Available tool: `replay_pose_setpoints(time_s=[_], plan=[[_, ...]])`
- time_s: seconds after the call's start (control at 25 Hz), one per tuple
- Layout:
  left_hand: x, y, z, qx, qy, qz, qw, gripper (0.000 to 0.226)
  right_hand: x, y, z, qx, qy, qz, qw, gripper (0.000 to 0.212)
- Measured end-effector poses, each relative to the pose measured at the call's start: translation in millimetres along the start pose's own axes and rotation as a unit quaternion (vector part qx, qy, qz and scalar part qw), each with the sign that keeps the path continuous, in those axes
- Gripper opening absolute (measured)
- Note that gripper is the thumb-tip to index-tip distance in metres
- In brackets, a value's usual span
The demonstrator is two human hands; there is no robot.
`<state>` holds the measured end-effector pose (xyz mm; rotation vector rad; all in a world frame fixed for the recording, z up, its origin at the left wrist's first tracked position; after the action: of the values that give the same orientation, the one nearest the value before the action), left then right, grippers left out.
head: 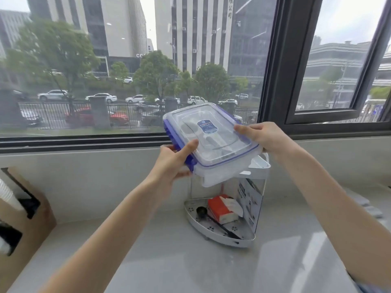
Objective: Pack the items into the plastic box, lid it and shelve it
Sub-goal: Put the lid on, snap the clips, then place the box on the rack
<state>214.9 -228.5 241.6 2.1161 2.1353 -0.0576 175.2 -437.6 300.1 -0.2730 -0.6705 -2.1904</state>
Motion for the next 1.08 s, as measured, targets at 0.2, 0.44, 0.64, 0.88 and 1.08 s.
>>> replay_pose_setpoints(time_s=[0.2,0.44,0.64,0.88,1.08], plan=[[-47,26,-4,0.039,-0.021,0.059,0.997,0.037,7,49,-6,0.006,-0.023,-0.024,0.999,0.048],[-84,51,12,0.107,-0.046,0.094,0.989,0.027,4,88,-32,-0.014,-0.023,-0.030,0.999,0.036],[-104,67,31,0.156,-0.083,0.112,0.978,0.025,-7,125,-54,-0.017,-0.035,-0.043,0.998,0.037],[-110,80,55,0.150,-0.054,0.102,0.982,0.025,-27,147,-84,-0.024,-0.055,-0.014,0.998,0.037],[-109,83,69,0.144,-0.021,0.096,0.985,0.034,-40,146,-109,-0.039,-0.078,0.005,0.996,0.038]])
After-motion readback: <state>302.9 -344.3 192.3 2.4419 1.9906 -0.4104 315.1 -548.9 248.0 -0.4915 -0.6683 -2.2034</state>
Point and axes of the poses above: each hand's wrist, its own y-axis towards the middle knuckle, its own x-axis out of the back of the hand, z = x × y, the point moved 8 cm from there along y, towards the middle knuckle, and after that the axes turned 15 degrees about -z, right-handed, at the moved point
